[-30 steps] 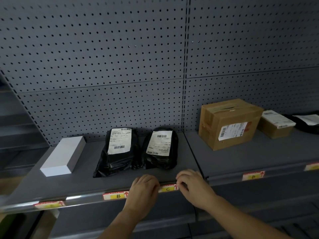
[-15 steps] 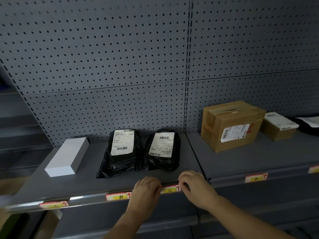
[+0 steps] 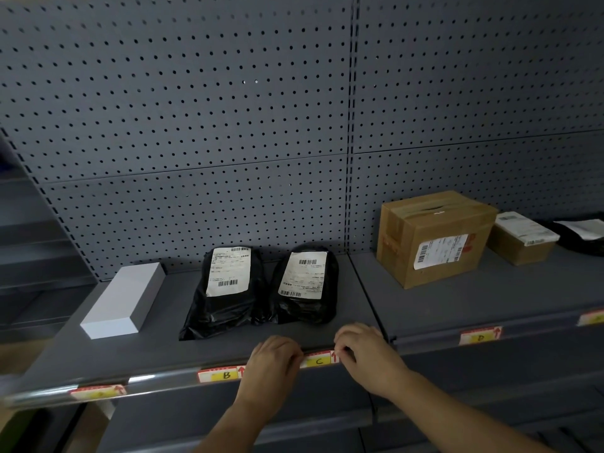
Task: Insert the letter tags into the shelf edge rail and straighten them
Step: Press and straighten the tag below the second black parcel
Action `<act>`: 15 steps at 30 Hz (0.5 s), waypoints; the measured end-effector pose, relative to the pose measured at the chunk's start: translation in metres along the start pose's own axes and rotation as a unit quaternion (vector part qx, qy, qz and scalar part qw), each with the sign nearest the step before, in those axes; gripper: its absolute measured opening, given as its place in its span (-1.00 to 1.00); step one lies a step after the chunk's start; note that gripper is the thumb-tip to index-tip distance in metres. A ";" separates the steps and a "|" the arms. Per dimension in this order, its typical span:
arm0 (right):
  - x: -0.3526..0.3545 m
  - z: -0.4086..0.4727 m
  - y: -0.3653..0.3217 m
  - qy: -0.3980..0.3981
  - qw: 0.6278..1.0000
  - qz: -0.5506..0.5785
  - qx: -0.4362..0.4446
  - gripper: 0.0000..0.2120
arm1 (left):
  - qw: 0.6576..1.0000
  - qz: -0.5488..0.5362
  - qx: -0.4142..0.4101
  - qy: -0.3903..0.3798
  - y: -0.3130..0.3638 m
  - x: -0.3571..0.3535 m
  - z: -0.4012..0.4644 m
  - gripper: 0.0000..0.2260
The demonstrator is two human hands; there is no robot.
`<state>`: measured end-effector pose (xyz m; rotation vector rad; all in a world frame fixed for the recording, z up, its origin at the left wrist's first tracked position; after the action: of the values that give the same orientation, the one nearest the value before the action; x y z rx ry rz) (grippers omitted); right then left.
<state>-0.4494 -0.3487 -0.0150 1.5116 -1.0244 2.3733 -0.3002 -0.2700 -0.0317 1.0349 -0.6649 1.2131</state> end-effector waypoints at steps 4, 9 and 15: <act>0.001 0.000 -0.001 0.000 1.000 0.005 -0.003 -0.85 | 1.000 0.001 0.000 0.002 0.000 0.000 -0.001 -0.92; 0.001 -0.001 -0.001 -0.004 1.000 0.004 -0.006 -0.84 | 1.000 -0.003 -0.002 0.013 0.002 0.001 -0.001 -0.91; 0.002 -0.001 -0.001 -0.007 1.000 0.002 -0.003 -0.85 | 1.000 -0.008 0.007 0.006 0.000 -0.002 -0.002 -0.93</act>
<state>-0.4506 -0.3478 -0.0133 1.5269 -1.0363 2.3641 -0.3005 -0.2694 -0.0339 1.0426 -0.6397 1.2113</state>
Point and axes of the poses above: each hand's wrist, its own z-axis towards the middle knuckle, its own x-axis out of the back of the hand, y = z × x, the point moved 9 cm from there along z, towards the middle knuckle, and after that the axes turned 4 degrees about z, right-handed, at the moved point
